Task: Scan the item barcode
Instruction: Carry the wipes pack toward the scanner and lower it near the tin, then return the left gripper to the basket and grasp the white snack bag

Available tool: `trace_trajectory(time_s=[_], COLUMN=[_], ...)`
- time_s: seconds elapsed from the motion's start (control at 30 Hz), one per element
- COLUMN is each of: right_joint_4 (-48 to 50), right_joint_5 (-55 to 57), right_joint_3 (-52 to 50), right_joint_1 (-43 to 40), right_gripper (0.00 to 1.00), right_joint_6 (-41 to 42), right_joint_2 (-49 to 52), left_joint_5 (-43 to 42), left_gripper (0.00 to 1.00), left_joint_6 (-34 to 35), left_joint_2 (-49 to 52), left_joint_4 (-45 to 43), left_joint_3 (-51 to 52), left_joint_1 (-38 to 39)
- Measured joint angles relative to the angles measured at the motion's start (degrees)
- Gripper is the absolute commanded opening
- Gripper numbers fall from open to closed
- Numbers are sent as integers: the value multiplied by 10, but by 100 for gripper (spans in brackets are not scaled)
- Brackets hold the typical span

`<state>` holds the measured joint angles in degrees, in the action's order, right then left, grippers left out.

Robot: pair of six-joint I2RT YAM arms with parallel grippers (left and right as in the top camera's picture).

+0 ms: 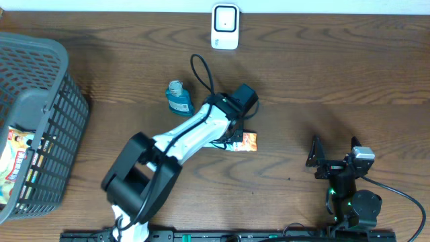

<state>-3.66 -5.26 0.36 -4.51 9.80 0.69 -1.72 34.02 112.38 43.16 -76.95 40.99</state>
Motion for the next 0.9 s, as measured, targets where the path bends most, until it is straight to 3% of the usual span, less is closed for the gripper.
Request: trace_trajectory(time_s=[0.4,0.43,0.53,0.63,0.67,0.9], right_joint_4=[0,0,0,0,0,0], right_joint_5=[0,0,0,0,0,0], right_joint_3=[0,0,0,0,0,0], right_joint_1=[0,0,0,0,0,0], right_gripper=[99,99,99,99,99,99], right_joint_6=[0,0,0,0,0,0], right_joint_2=[0,0,0,0,0,0], left_joint_5=[-7,-7,-7,3,10,110], left_gripper=[7,11,63,94,99,98], left_joint_6=[-11,-17,-47,-75,-88,-161], left_joint_2=[20,16,-20,-83,-113,-298], left_joint_4=[40,44,44,42,40,34], left_joint_3=[-24,-28,-52,-91,-107,-162], left_joint_1=[0,0,-1,-1,-1,-14])
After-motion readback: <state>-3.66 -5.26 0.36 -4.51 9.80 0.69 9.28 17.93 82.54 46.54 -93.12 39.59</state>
